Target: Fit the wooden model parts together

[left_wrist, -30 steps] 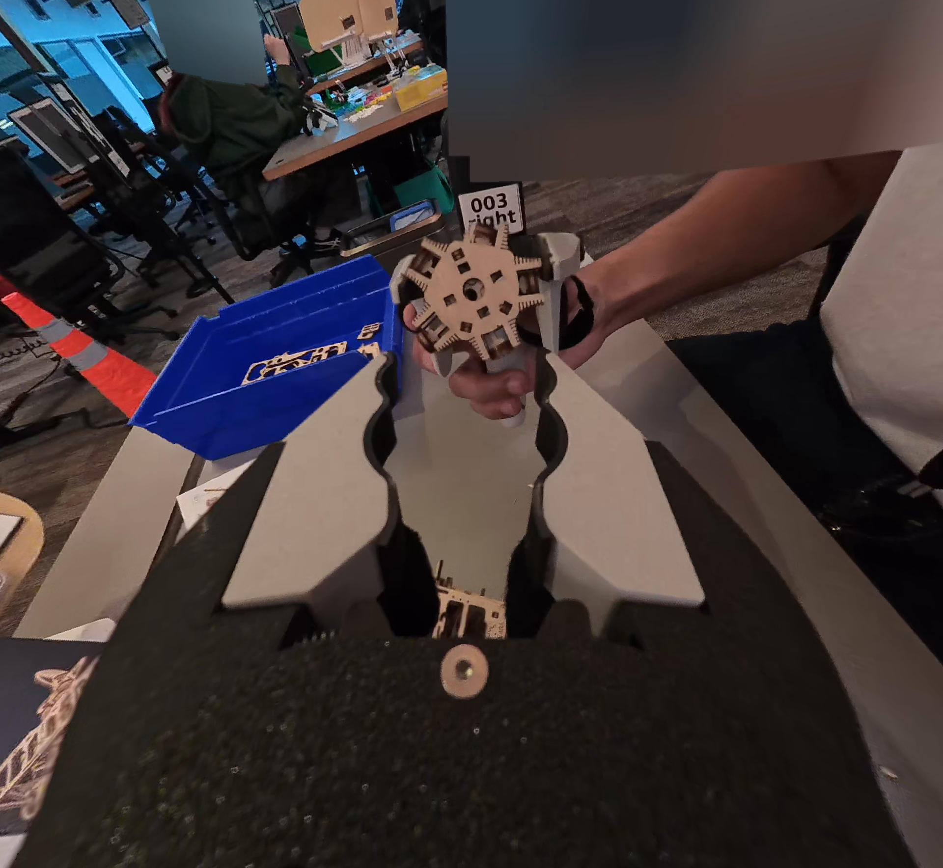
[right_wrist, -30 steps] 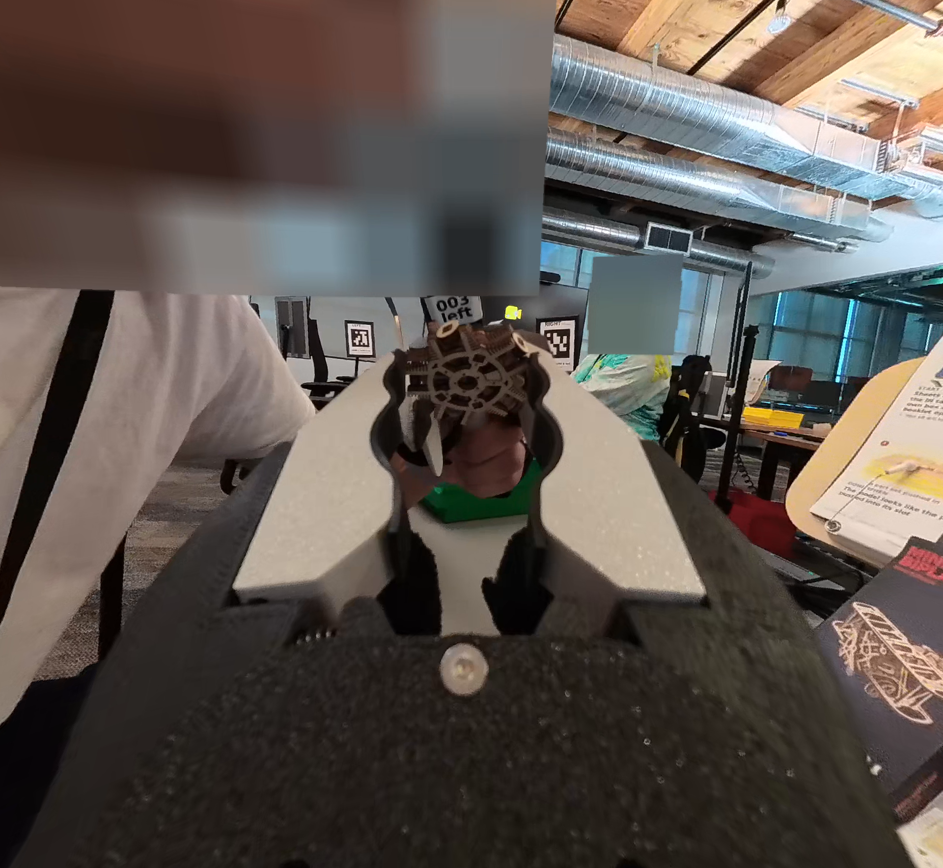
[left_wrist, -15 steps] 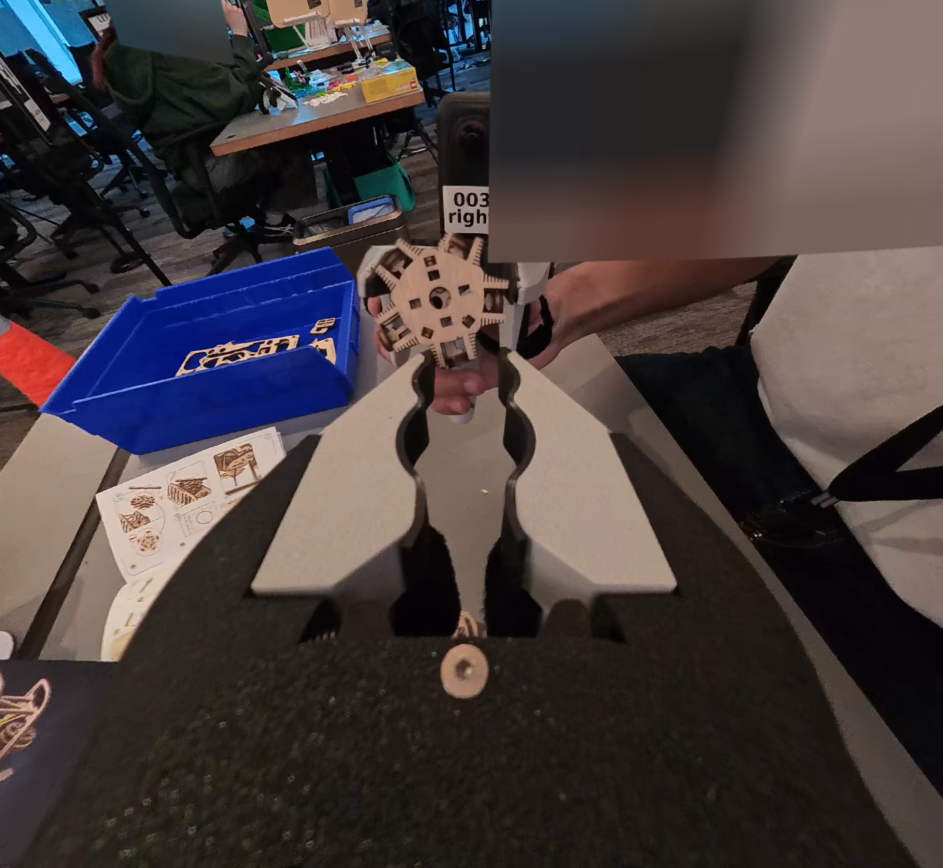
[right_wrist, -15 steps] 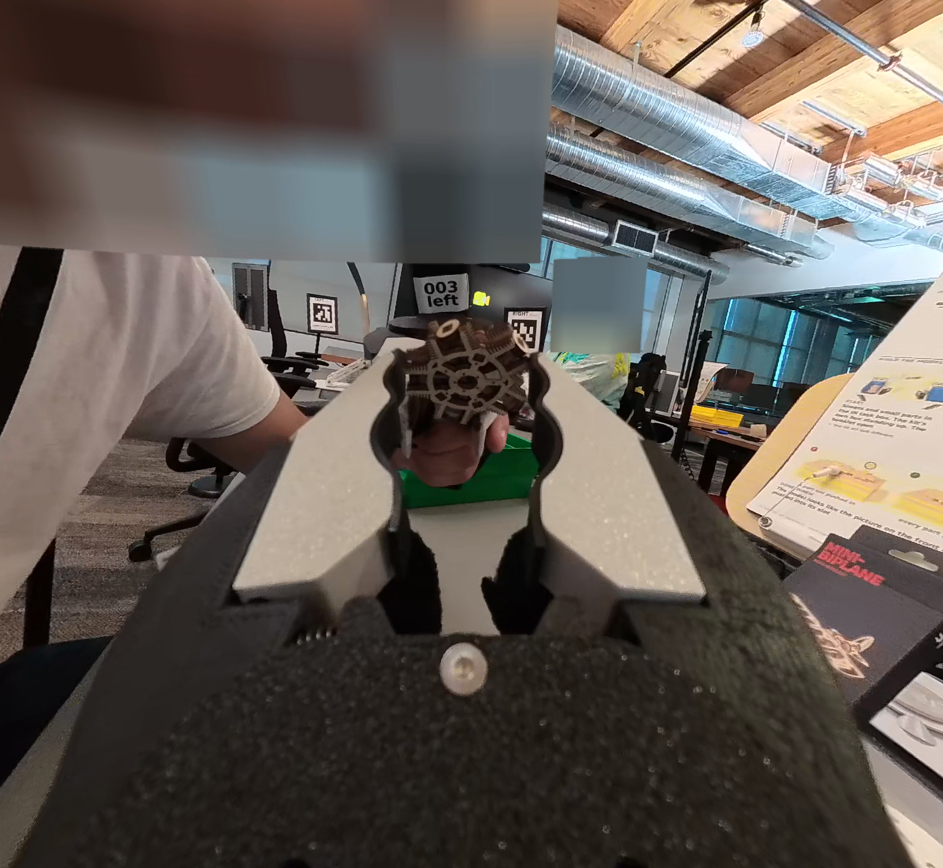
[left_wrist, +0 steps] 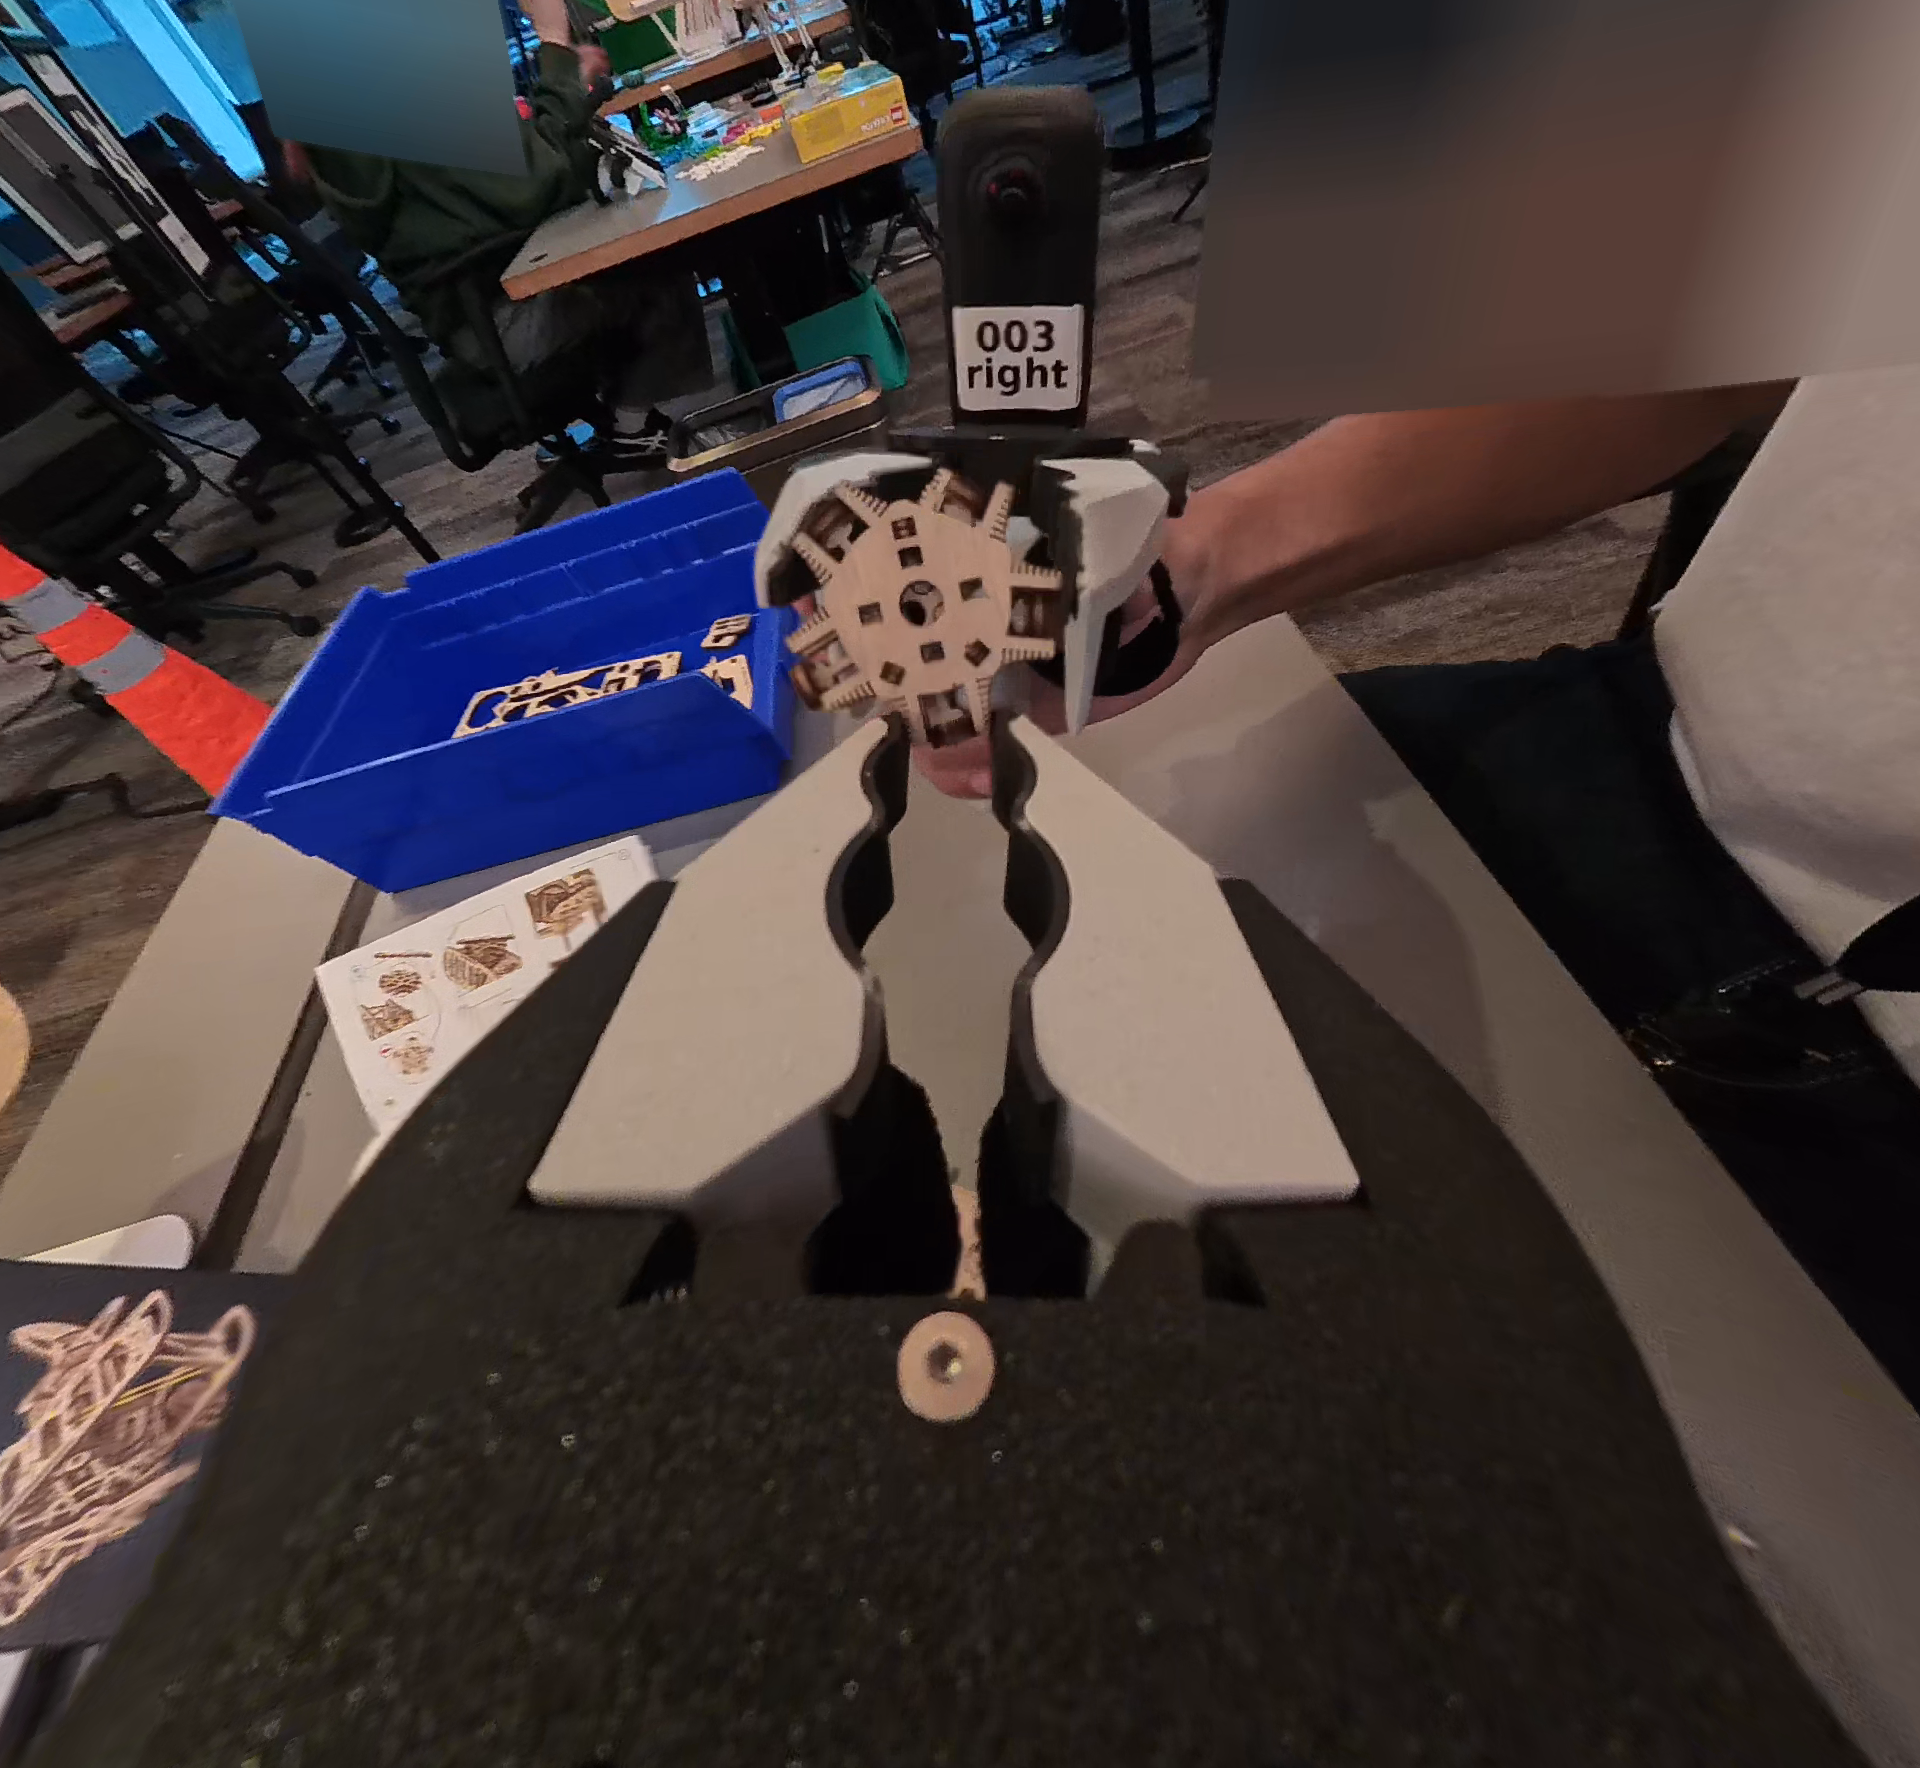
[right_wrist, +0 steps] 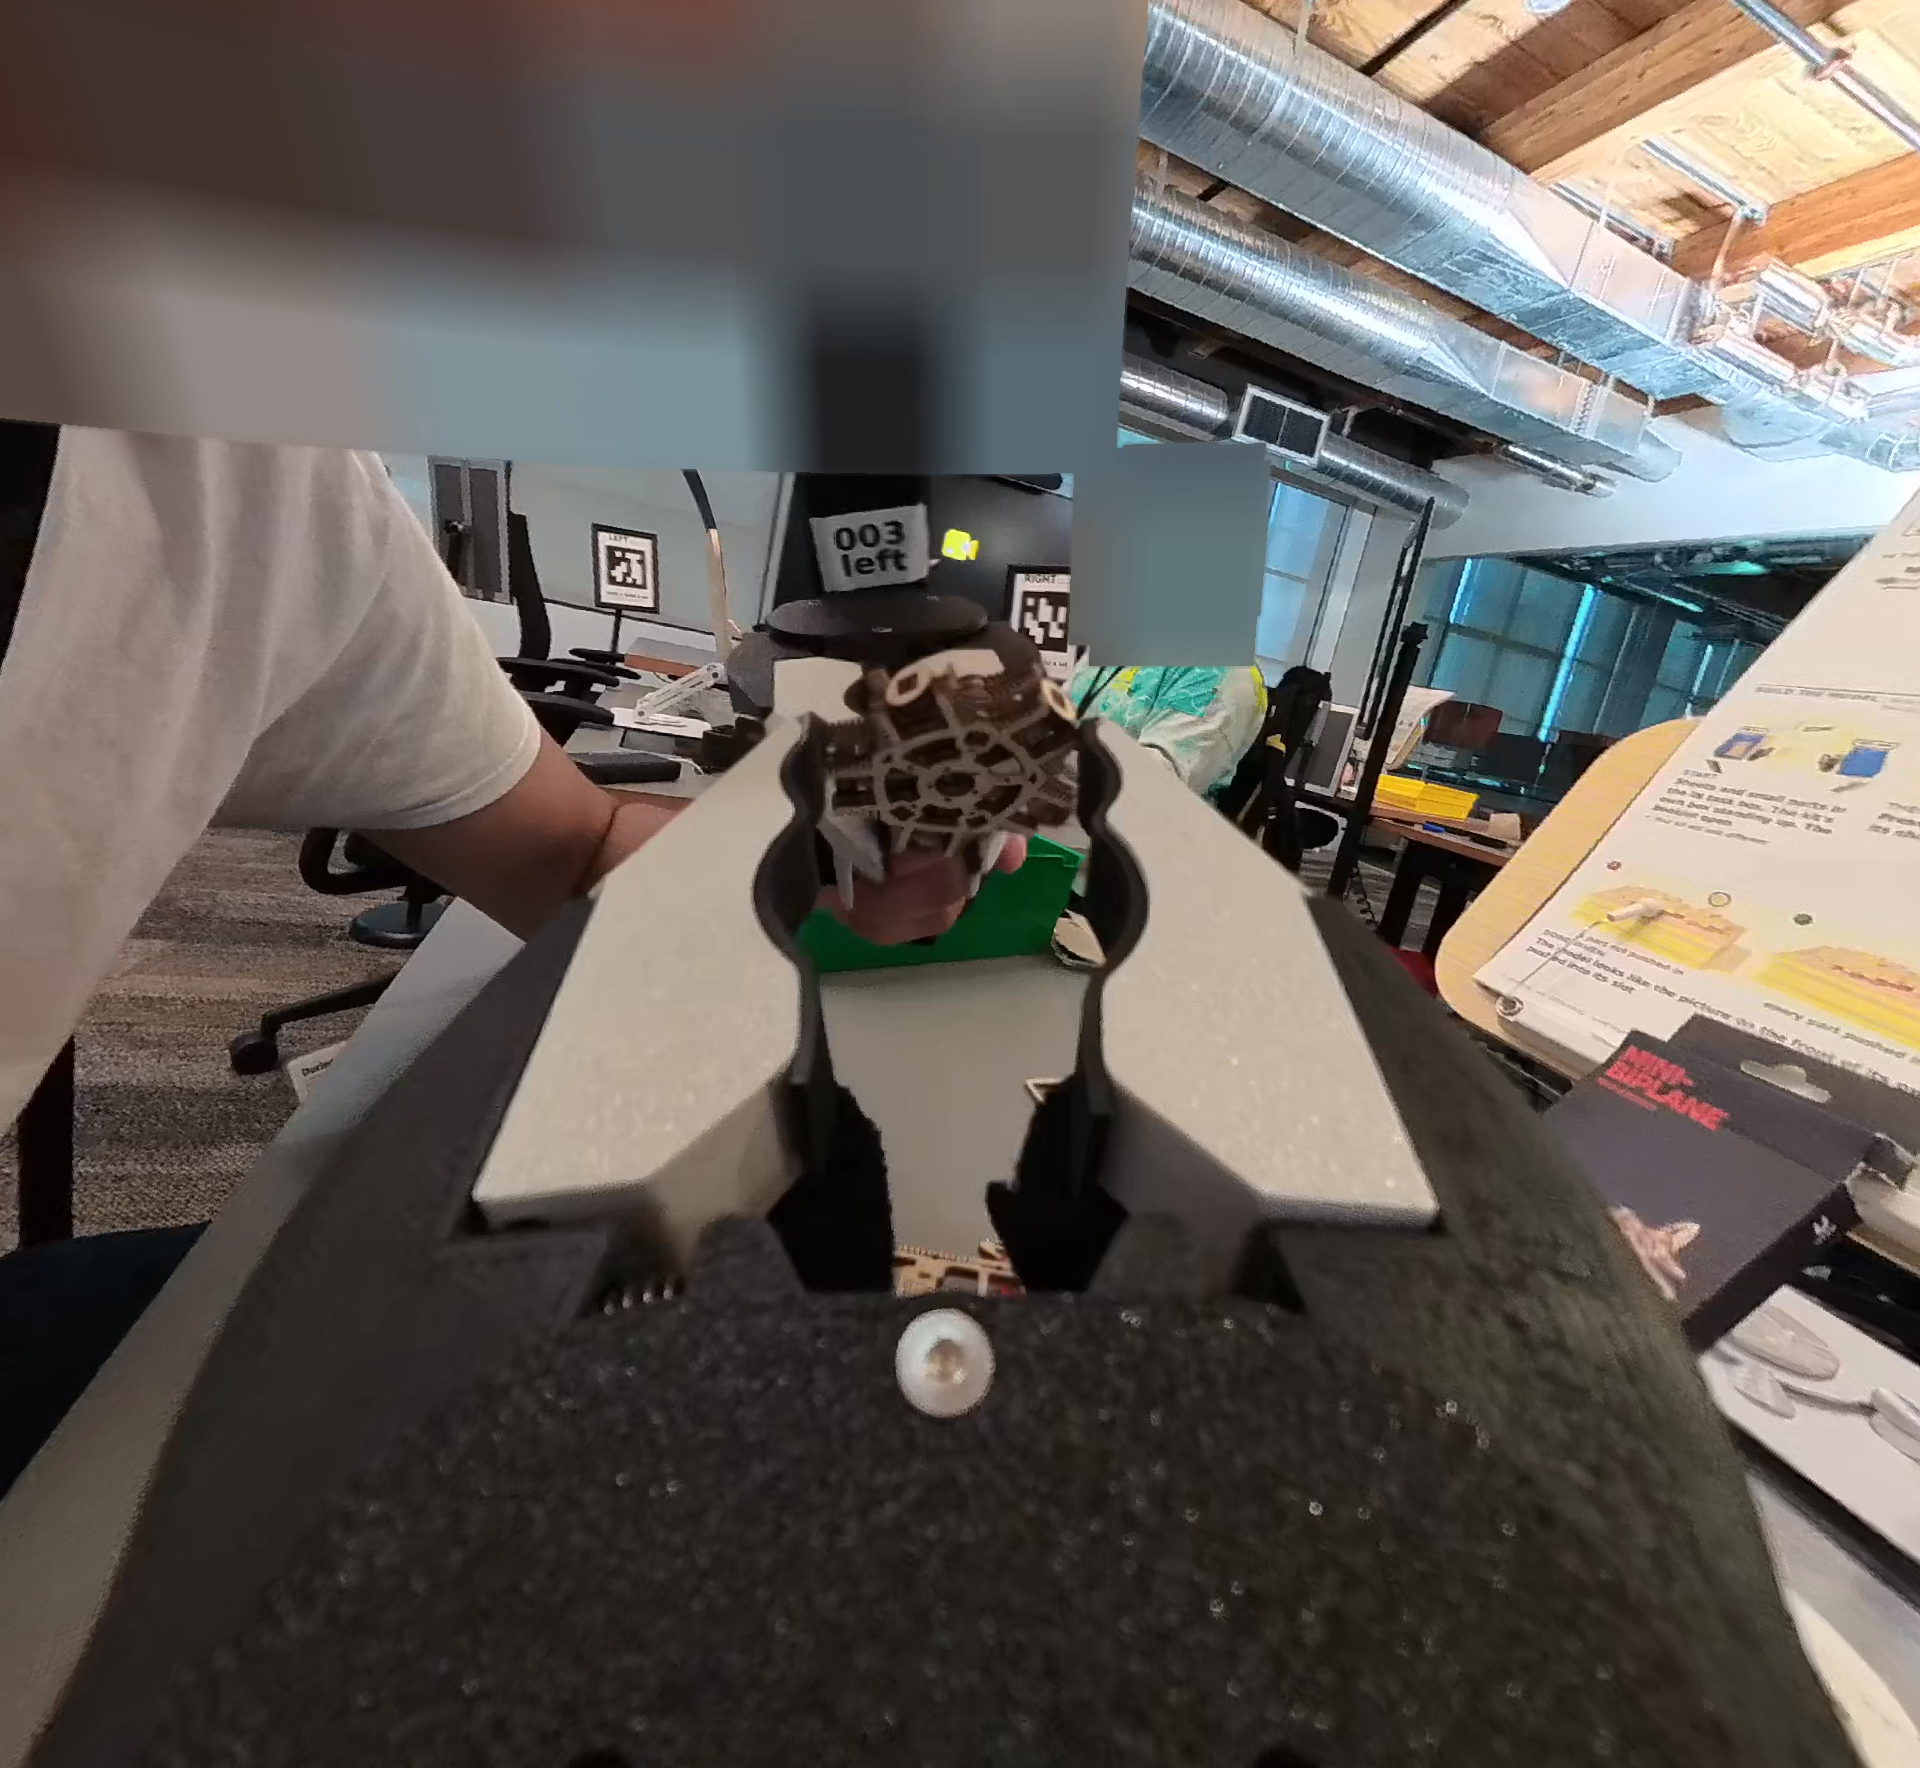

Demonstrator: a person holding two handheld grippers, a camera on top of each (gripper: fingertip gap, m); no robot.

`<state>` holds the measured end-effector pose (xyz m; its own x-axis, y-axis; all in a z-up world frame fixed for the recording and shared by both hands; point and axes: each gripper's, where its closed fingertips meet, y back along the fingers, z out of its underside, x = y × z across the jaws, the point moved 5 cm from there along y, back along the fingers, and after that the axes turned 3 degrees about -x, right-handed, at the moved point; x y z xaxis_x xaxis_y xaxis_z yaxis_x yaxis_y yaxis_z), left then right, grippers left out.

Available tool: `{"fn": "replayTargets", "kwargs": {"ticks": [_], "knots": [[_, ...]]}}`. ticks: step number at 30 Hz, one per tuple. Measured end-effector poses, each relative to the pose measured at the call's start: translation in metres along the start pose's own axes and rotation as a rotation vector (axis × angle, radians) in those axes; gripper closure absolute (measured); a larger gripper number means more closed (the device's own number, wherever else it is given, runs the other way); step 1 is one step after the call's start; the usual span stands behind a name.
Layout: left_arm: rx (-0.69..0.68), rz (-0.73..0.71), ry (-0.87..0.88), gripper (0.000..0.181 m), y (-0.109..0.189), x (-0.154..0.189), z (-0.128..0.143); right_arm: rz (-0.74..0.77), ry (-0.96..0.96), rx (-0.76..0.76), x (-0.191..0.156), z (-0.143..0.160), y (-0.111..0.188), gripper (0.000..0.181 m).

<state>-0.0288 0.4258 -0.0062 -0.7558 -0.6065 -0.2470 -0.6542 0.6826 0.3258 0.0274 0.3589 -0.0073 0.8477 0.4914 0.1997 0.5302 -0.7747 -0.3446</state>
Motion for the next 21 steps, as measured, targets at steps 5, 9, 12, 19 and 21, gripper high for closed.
{"fn": "replayTargets", "kwargs": {"ticks": [5,9,12,19,21], "knots": [[-0.052,-0.054,-0.093,0.169,0.0,-0.002,0.003,0.004,-0.01,-0.032,0.002,0.002,0.0,0.133],[-0.114,-0.121,-0.194,0.169,0.001,-0.007,0.008,0.009,-0.041,-0.047,0.003,0.006,0.001,0.129],[-0.173,-0.188,-0.28,0.169,0.003,-0.012,0.012,0.034,-0.092,-0.055,0.007,0.007,0.002,0.125],[-0.303,-0.271,-0.406,0.169,0.003,-0.023,0.027,0.074,-0.289,-0.174,0.02,-0.007,0.009,0.125],[-0.318,-0.237,-0.418,0.169,0.001,-0.021,0.031,0.015,-0.269,-0.279,0.017,-0.006,0.009,0.122]]}}
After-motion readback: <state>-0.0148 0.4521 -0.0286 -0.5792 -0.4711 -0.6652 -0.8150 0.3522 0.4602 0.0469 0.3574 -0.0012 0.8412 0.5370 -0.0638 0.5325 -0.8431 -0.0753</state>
